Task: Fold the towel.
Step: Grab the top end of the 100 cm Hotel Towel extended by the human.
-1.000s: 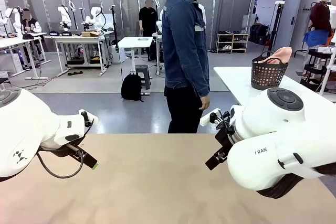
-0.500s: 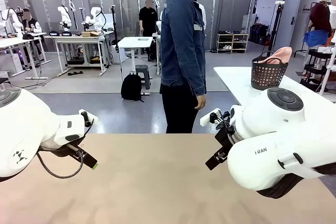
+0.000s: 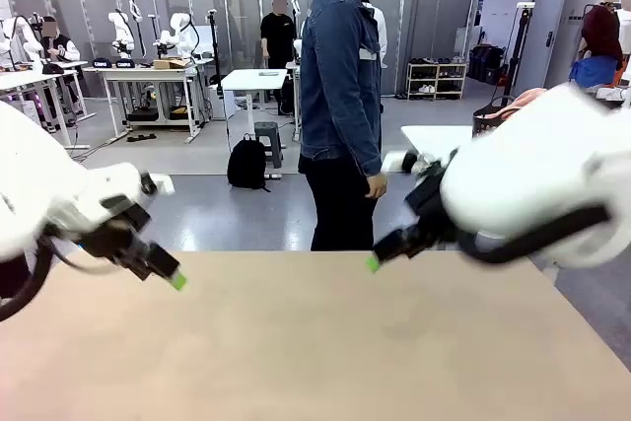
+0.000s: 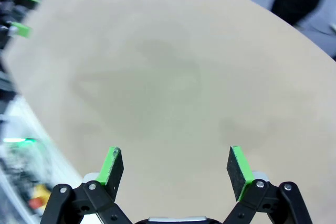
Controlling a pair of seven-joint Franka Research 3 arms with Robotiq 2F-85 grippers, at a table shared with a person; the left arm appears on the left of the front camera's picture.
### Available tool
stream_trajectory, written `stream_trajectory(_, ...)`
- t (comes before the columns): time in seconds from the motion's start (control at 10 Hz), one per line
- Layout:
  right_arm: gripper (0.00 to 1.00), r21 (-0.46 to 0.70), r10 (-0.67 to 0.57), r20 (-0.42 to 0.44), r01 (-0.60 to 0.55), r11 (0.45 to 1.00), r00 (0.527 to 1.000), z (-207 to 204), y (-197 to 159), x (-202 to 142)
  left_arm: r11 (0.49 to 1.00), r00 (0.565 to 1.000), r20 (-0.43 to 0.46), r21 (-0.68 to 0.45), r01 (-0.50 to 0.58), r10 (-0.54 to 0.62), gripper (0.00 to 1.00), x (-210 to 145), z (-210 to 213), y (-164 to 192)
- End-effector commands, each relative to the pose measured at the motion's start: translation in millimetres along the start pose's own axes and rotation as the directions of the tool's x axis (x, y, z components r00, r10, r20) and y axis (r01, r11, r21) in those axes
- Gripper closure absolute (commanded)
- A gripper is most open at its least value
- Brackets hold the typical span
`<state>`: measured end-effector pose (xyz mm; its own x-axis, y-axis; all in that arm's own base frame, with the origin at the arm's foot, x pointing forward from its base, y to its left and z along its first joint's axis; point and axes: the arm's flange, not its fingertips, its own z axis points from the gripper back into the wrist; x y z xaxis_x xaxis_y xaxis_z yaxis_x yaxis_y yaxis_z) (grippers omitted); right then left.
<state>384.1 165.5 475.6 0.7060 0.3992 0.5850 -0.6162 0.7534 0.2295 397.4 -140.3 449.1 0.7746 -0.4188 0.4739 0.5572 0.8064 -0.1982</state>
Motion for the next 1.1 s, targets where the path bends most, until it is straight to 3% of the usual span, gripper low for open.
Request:
stream_trajectory(0.0, 0.0, 0.231, -0.148, -0.024, 0.15, 0.961, 0.989, 67.2, -50.2, 8.7, 0.933, 0.979, -0.097, -0.297, -0.202, 0.181, 0.0, 8.1, 67.8, 54.7)
stream_trajectory(0.2, 0.0, 0.447, -0.253, -0.088, 0.265, 0.854, 0.963, 116.2, -86.7, -1.1, 0.76, 0.958, -0.133, -0.585, -0.284, 0.255, 0.0, -11.5, 116.1, 99.9)
stream_trajectory(0.3, 0.0, 0.517, -0.315, -0.106, 0.323, 0.793, 0.943, 133.9, -111.4, -13.3, 0.661, 0.949, -0.086, -0.698, -0.276, 0.304, 0.0, -27.8, 135.3, 123.8)
stream_trajectory(0.5, 0.0, 0.602, -0.394, -0.078, 0.358, 0.713, 0.916, 172.3, -163.6, -52.6, 0.514, 0.911, -0.058, -0.81, -0.281, 0.408, 0.0, -79.7, 159.3, 172.4)
stream_trajectory(0.7, 0.0, 0.644, -0.465, -0.031, 0.373, 0.667, 0.885, 205.5, -206.6, -107.3, 0.467, 0.867, 0.006, -0.844, -0.263, 0.498, 0.0, -135.6, 180.3, 213.1)
stream_trajectory(1.0, 0.0, 0.659, -0.553, 0.048, 0.389, 0.643, 0.832, 233.6, -234.7, -176.0, 0.485, 0.773, 0.107, -0.83, -0.277, 0.625, 0.0, -200.8, 209.3, 250.7)
